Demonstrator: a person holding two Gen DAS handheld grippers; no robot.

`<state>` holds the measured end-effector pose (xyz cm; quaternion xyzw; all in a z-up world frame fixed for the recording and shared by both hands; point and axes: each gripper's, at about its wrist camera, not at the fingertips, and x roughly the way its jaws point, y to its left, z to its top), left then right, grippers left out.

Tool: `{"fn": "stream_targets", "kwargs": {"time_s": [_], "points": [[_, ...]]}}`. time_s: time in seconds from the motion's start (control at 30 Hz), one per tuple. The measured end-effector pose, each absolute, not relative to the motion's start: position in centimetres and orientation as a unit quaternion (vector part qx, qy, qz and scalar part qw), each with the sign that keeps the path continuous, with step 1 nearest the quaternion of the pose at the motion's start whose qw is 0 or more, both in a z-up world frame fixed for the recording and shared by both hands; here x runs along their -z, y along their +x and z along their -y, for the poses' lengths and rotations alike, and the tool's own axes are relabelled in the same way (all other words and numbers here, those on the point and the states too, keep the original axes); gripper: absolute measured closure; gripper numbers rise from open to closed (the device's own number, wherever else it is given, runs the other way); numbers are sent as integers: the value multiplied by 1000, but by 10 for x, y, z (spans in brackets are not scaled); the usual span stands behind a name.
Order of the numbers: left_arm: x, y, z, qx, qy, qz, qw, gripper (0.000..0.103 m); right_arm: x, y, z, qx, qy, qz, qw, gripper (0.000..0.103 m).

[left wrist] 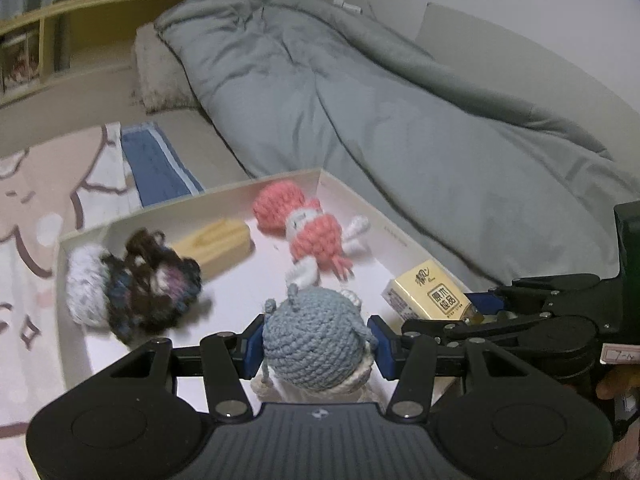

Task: Organize objects
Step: 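Lower the mouse and tissue pack into the box and open both tools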

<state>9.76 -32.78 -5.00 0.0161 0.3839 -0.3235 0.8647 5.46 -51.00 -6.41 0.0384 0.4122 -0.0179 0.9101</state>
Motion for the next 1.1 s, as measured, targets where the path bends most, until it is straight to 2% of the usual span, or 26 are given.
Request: {"fn": "stream_targets", "kwargs": {"time_s": [0.37,0.5,0.6,0.67,1.1], "points": [[65,110,353,332,-31,-417,846,50,74,52,516,13,22,-413,910,48],[65,108,361,341,-24,-417,842,49,71,51,515,-3,26,-416,909,36],[69,108,361,353,-23,-432,830,39,70,47,511,2,8,-416,909,29],[71,109,358,347,-28,-438,829,29,70,45,511,1,7,-417,909,29],[59,107,345,335,-20,-436,835,29,61,36,515,15,30,-415,909,29]]}}
